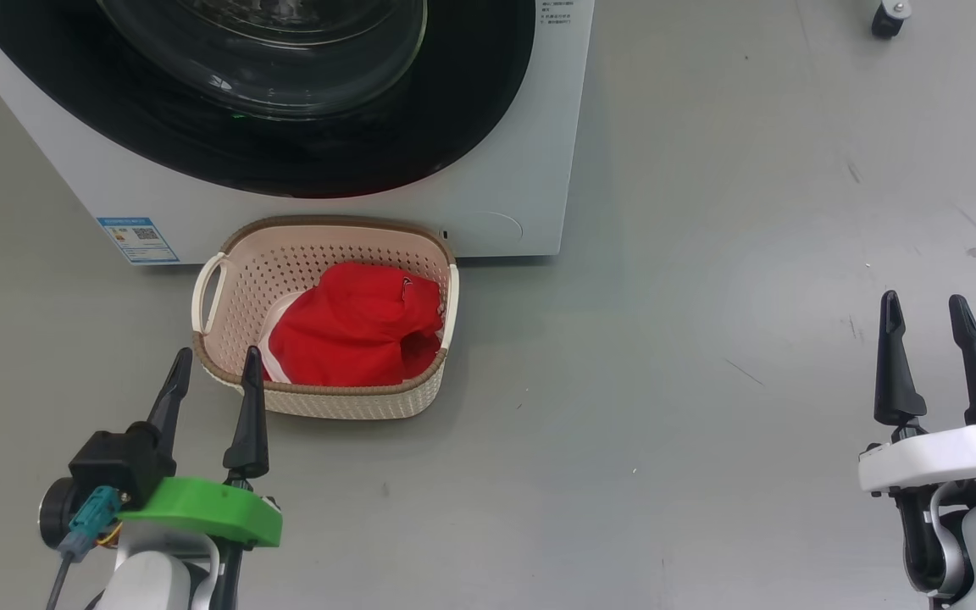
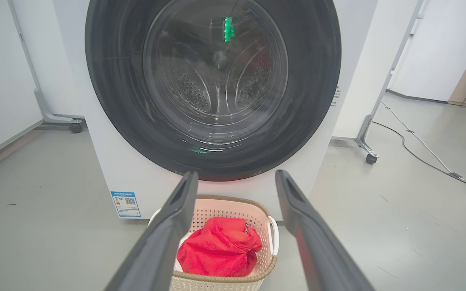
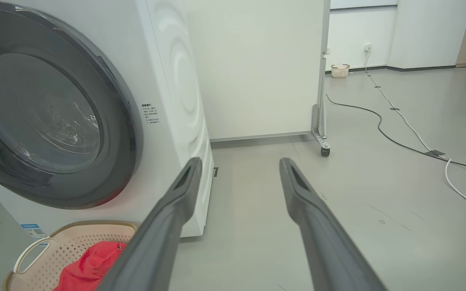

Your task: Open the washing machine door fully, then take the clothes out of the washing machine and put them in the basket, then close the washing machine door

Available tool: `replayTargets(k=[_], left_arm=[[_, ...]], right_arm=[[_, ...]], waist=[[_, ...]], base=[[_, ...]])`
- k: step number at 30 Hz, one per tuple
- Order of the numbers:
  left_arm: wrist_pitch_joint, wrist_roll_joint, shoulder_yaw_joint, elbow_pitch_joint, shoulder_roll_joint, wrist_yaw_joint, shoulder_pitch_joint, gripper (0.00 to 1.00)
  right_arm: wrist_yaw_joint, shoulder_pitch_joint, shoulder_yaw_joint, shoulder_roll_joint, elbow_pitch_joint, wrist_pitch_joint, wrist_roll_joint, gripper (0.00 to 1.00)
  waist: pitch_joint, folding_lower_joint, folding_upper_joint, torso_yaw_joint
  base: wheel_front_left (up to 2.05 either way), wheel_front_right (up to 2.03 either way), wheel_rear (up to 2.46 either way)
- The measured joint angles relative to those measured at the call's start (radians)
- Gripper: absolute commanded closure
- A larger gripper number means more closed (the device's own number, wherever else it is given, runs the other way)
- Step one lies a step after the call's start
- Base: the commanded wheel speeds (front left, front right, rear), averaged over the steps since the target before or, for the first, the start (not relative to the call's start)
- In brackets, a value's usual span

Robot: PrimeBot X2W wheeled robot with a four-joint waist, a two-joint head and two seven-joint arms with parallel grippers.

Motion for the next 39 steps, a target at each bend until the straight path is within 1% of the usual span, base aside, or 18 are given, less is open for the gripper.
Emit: replayTargets(k=[17, 19, 20, 39], left_arm=[[0.0, -0.003, -0.013, -0.007, -0.001, 0.0, 0.0, 0.0], [0.0, -0.005, -0.012, -0.007, -0.001, 0.0, 0.0, 0.03], [0.0, -0.011, -0.012, -0.007, -0.001, 0.0, 0.0, 0.0], [0.0, -0.039, -0.002, -0.012, -0.001, 0.0, 0.002, 0.0]], right_arm=[[0.009, 0.002, -0.011, 0.019, -0.001, 0.0, -0.011, 0.0], [0.01, 0.002, -0.012, 0.019, -0.001, 0.0, -0.014, 0.0], [0.011, 0.002, -0.014, 0.02, -0.001, 0.0, -0.014, 0.0], [0.022, 0.003, -0.03, 0.032, 0.0, 0.0, -0.024, 0.0]], waist=[[0.004, 0.0, 0.0, -0.002], [0.004, 0.0, 0.0, -0.002], [0.004, 0.0, 0.0, -0.003], [-0.001, 0.0, 0.0, -0.007]], base=[[0.0, 0.0, 0.0], [0.0, 0.0, 0.0], [0.0, 0.0, 0.0], [0.0, 0.0, 0.0]])
